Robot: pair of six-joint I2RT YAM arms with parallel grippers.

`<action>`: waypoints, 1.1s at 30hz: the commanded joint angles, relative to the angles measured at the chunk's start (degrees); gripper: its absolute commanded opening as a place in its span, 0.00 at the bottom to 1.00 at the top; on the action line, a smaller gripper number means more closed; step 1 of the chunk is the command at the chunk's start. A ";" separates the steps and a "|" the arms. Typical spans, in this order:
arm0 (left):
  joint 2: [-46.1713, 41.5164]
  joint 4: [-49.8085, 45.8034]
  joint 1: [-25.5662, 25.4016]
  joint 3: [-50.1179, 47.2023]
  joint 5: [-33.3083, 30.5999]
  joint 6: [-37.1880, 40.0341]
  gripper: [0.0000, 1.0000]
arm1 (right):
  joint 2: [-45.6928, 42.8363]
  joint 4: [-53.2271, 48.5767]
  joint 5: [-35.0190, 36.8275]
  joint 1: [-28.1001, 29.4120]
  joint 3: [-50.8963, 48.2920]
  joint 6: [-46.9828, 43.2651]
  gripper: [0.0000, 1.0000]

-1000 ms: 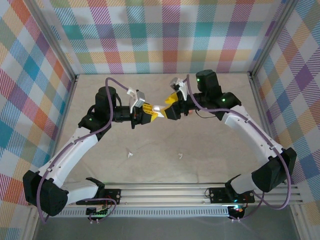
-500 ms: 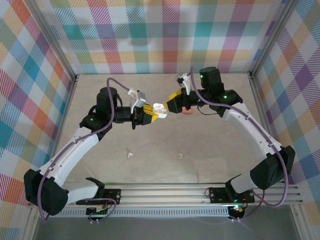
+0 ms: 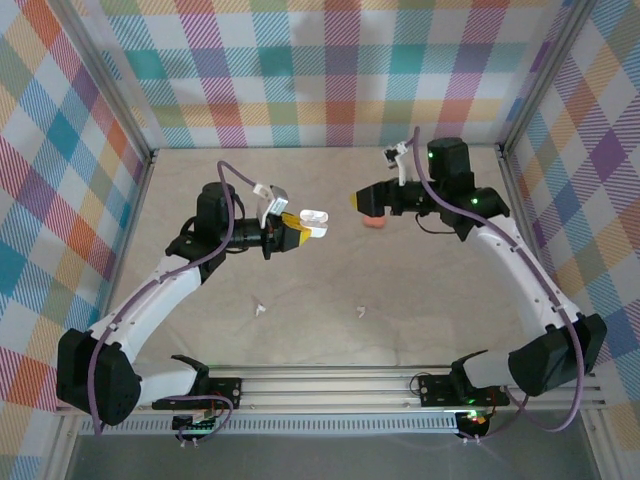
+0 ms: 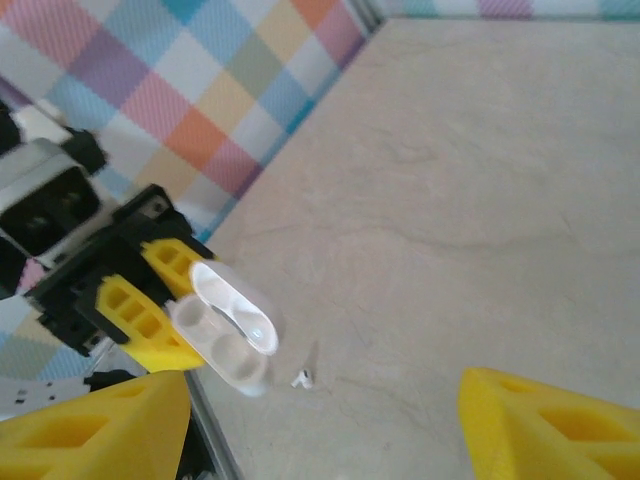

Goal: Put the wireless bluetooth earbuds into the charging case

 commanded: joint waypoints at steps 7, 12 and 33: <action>-0.84 -0.56 2.24 -2.58 -1.76 0.25 0.00 | -3.40 -11.64 16.99 4.22 -18.22 10.16 0.60; -2.59 -2.01 2.77 -4.20 -2.48 0.68 0.00 | -1.53 -12.72 24.37 12.20 -24.23 15.96 0.58; -7.57 -4.14 3.04 -8.42 -5.02 1.58 0.00 | 21.20 -17.57 34.57 25.41 -14.88 25.89 0.45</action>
